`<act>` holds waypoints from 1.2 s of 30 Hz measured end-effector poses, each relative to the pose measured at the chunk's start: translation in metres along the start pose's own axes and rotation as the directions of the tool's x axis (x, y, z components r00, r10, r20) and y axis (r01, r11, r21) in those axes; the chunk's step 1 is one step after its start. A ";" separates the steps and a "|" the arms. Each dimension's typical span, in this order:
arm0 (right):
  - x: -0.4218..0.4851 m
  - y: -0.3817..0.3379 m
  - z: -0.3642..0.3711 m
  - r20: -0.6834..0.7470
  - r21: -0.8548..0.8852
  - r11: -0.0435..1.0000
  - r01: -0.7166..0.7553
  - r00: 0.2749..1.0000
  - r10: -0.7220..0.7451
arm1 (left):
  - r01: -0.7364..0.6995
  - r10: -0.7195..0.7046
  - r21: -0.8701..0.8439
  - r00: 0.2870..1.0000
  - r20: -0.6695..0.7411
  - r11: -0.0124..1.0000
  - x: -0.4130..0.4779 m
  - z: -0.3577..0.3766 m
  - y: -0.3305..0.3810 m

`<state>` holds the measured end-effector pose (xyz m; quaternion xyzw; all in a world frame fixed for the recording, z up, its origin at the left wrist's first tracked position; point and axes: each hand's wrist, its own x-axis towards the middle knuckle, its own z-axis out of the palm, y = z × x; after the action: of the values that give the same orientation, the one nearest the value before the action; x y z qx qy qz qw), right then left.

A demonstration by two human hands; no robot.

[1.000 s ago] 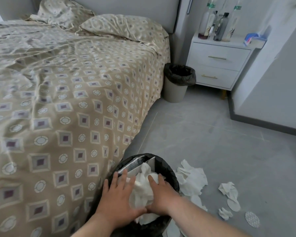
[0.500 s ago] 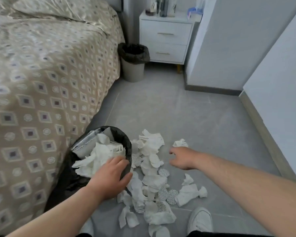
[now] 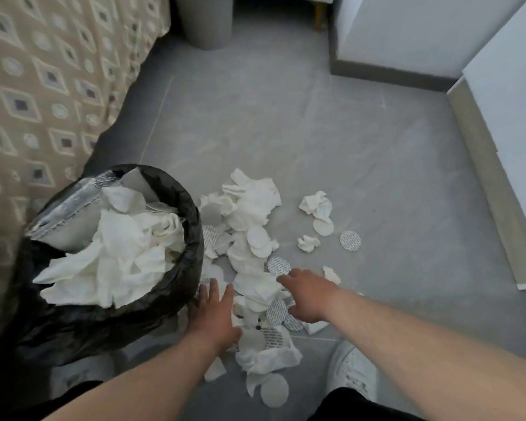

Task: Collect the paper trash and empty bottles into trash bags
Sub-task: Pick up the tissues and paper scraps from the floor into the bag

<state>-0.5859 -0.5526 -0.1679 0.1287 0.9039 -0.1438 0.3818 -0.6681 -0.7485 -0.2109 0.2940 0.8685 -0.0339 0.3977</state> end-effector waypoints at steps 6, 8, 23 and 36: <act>0.041 -0.014 0.016 -0.045 0.084 0.996 0.012 0.999 -0.008 | 0.012 -0.013 0.030 0.999 0.035 0.999 0.025 0.019 -0.009; 0.049 -0.018 0.022 -0.024 0.099 0.995 0.007 1.000 -0.005 | -0.018 0.021 0.106 1.000 -0.022 0.994 0.026 0.018 -0.012; 0.061 -0.022 0.031 -0.163 0.182 0.982 -0.054 0.983 0.084 | -0.226 0.209 -0.048 0.949 -0.234 0.973 0.020 -0.029 -0.011; -0.018 -0.019 -0.147 -0.386 0.200 0.978 0.057 0.922 0.025 | -0.426 0.293 -0.287 0.865 -0.408 0.858 -0.080 -0.235 0.005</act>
<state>-0.6758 -0.5198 -0.0539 0.1862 0.9424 -0.2122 0.1796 -0.7821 -0.7145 0.0067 0.3748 0.8440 0.2581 0.2837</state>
